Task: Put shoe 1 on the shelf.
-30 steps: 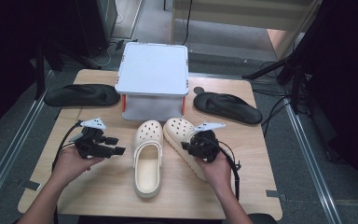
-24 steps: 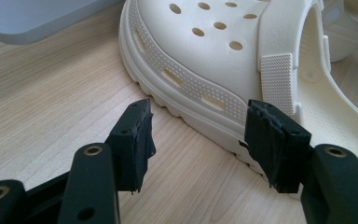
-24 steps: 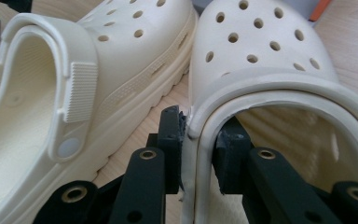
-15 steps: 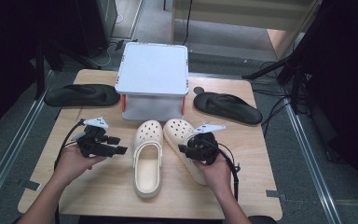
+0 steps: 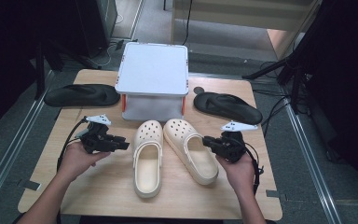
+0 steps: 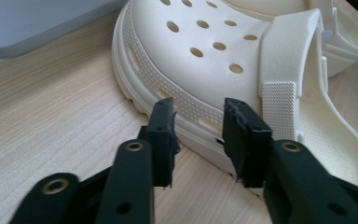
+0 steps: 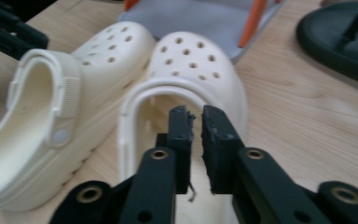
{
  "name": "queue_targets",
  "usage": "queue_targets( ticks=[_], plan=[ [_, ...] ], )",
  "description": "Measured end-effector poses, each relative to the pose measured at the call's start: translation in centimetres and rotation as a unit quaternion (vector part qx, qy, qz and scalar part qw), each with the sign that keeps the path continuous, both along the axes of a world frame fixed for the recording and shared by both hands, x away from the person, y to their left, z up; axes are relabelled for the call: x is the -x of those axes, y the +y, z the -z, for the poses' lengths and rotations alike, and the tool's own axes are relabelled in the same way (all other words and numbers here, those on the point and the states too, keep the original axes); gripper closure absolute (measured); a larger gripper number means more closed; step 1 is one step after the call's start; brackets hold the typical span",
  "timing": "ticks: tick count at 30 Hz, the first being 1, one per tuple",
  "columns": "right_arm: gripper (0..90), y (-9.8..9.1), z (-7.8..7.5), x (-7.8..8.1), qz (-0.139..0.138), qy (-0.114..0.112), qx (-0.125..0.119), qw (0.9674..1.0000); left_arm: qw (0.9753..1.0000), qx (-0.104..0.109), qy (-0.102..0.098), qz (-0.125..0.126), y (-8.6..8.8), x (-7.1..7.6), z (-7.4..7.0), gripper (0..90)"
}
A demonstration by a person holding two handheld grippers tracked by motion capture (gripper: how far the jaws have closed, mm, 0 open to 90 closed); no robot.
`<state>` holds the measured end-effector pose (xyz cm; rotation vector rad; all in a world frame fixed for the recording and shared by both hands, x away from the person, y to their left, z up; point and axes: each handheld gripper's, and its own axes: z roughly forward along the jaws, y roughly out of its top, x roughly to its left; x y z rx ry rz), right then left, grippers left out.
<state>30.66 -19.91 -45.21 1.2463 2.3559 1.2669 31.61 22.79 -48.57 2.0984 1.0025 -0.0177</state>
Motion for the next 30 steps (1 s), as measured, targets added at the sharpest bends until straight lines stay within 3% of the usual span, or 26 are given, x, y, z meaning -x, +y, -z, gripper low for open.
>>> queue_targets(
  ticks=[5, 10, 16, 21, 30],
  plan=[
    [90.0, -1.5, 0.7, -1.3, 0.022, -0.005, 0.002, 0.9998, 1.0, -0.002, 0.0, -0.002, -0.1, -0.3, 0.3, 79.8],
    [90.0, -1.9, 2.0, -2.6, 0.031, 0.005, 0.007, 0.9995, 0.9999, -0.01, 0.008, 0.003, -0.5, -0.8, 1.2, 90.0],
    [89.3, -1.4, 3.2, -3.0, 0.02, 0.017, 0.019, 0.9995, 0.9998, -0.011, 0.012, 0.009, -1.2, -1.0, 1.9, 90.0],
    [89.2, -0.7, 3.6, -3.2, 0.016, 0.021, 0.032, 0.9991, 0.9994, -0.026, 0.015, 0.017, -1.9, -0.9, 2.4, 90.0],
    [90.0, -0.5, 3.7, -3.2, 0.005, 0.031, 0.025, 0.9992, 0.9995, -0.018, 0.022, 0.014, -1.8, -0.8, 2.6, 90.0]
  ],
)
